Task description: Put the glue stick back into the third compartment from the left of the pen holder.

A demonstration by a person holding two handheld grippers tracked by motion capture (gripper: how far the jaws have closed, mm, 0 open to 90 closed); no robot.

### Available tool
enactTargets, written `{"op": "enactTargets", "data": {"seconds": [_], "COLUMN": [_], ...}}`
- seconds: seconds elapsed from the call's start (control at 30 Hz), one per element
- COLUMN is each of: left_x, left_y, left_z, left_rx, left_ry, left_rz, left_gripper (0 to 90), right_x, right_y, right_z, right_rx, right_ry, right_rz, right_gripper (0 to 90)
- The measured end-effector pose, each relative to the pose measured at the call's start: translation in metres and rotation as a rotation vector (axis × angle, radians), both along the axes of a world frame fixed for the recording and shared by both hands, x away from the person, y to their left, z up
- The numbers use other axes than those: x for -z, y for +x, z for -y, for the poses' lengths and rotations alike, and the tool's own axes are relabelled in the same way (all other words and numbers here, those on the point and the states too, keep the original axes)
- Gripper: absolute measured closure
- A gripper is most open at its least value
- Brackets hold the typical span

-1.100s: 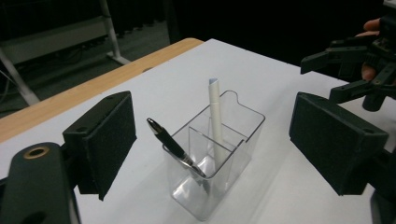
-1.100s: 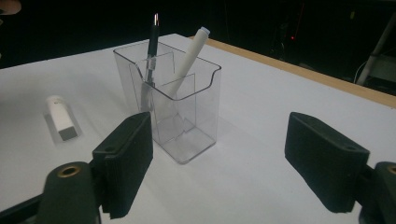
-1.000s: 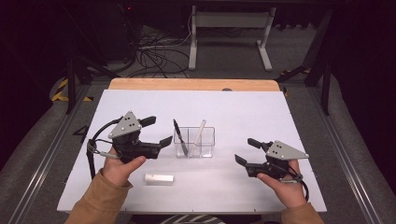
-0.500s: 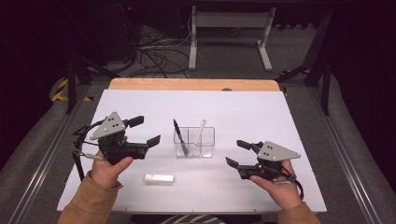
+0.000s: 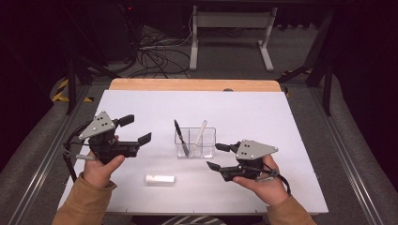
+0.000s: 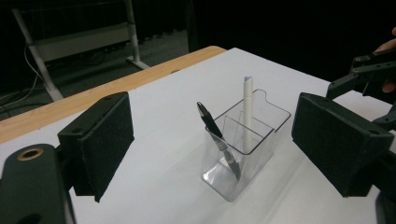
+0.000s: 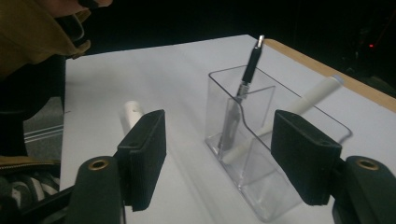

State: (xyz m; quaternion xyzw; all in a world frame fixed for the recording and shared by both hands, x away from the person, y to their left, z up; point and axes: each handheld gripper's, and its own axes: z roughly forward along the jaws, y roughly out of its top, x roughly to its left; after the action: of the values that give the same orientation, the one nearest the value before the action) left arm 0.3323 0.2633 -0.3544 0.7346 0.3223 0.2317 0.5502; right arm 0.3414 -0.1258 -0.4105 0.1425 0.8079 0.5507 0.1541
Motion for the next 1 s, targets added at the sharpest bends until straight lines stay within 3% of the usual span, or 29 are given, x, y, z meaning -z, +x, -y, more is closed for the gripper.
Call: {"op": "enactTargets", "data": {"seconds": [0.37,0.5,1.0], "left_x": [0.001,0.002,0.005], "left_y": [0.002,0.002,0.003], "left_z": [-0.01,-0.011,-0.019], "left_rx": [-0.028,-0.034,-0.033], "left_ry": [0.007,0.004,0.011], "left_rz": [0.004,-0.001,0.004], "left_gripper": [12.9,12.7,10.1], "right_x": [-0.001,0.0,0.002], "right_y": [0.001,0.0,0.001], "right_z": [-0.029,-0.038,-0.065], "right_rx": [-0.067,-0.094,-0.147], "right_ry": [-0.032,-0.046,-0.086], "right_rz": [0.006,-0.025,-0.049], "right_gripper": [37.2,40.8,40.0]}}
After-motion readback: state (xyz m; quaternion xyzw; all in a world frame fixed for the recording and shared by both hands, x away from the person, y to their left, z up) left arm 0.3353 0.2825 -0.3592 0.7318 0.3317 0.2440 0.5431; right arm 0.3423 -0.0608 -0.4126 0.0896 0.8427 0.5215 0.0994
